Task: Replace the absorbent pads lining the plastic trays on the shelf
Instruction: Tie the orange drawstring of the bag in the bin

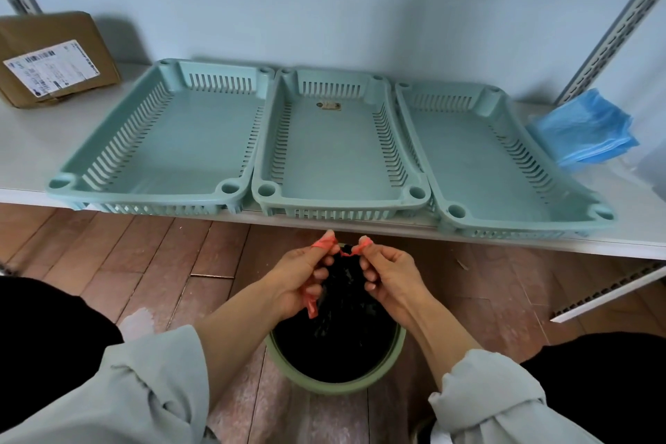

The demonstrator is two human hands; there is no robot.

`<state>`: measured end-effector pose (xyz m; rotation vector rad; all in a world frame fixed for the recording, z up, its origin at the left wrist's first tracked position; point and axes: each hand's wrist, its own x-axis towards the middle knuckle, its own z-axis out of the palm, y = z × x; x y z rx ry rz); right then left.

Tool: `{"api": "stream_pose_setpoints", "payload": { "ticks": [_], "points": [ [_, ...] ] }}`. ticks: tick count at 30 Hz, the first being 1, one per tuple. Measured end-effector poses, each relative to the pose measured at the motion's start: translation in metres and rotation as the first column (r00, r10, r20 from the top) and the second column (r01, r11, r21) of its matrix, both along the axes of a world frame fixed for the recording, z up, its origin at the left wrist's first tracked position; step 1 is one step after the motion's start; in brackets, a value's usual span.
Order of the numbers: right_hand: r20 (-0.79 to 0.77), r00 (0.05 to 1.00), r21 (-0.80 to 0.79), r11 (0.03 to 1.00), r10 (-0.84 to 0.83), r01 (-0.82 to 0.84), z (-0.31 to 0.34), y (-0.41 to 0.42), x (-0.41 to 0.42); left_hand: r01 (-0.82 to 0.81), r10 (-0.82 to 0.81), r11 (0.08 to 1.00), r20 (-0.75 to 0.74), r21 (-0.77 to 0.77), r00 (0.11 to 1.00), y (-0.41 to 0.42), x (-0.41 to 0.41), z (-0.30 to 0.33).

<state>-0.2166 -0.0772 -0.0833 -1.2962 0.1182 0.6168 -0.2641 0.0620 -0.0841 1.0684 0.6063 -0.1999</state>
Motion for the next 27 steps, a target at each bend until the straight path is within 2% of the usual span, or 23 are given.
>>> {"api": "stream_pose_setpoints", "payload": {
  "ticks": [4, 8, 12, 16, 19, 22, 27],
  "points": [
    [0.035, 0.999, 0.058, 0.998, 0.028, -0.03, 0.001, -0.002, 0.0, -0.025, 0.027, 0.999, -0.036, 0.033, 0.999, -0.004, 0.001, 0.001],
    [0.058, 0.983, -0.106, 0.98, 0.175, -0.169, 0.005, -0.005, 0.001, -0.009, 0.009, 1.0, 0.025, -0.012, 1.0, -0.002, 0.001, 0.001],
    [0.022, 0.973, -0.2, 0.954, 0.231, -0.222, 0.006, -0.01, 0.001, 0.118, -0.139, 0.976, 0.108, 0.186, 0.984, -0.001, -0.006, 0.001],
    [-0.036, 0.956, -0.231, 0.928, 0.293, -0.293, 0.011, -0.014, 0.004, 0.2, -0.31, 0.871, 0.187, 0.448, 0.932, -0.002, -0.015, 0.0],
    [-0.068, 0.936, -0.226, 0.908, 0.346, -0.352, 0.013, -0.017, 0.006, 0.187, -0.358, 0.841, 0.265, 0.507, 0.895, -0.001, -0.015, -0.007],
    [-0.086, 0.938, -0.24, 0.907, 0.336, -0.347, 0.01, -0.016, 0.006, 0.192, -0.451, 0.755, 0.283, 0.627, 0.847, 0.0, -0.013, -0.01],
    [-0.082, 0.933, -0.288, 0.887, 0.351, -0.36, 0.004, -0.016, 0.006, 0.344, -0.631, 0.655, 0.236, 0.673, 0.739, 0.005, -0.013, -0.009]
  ]
}}
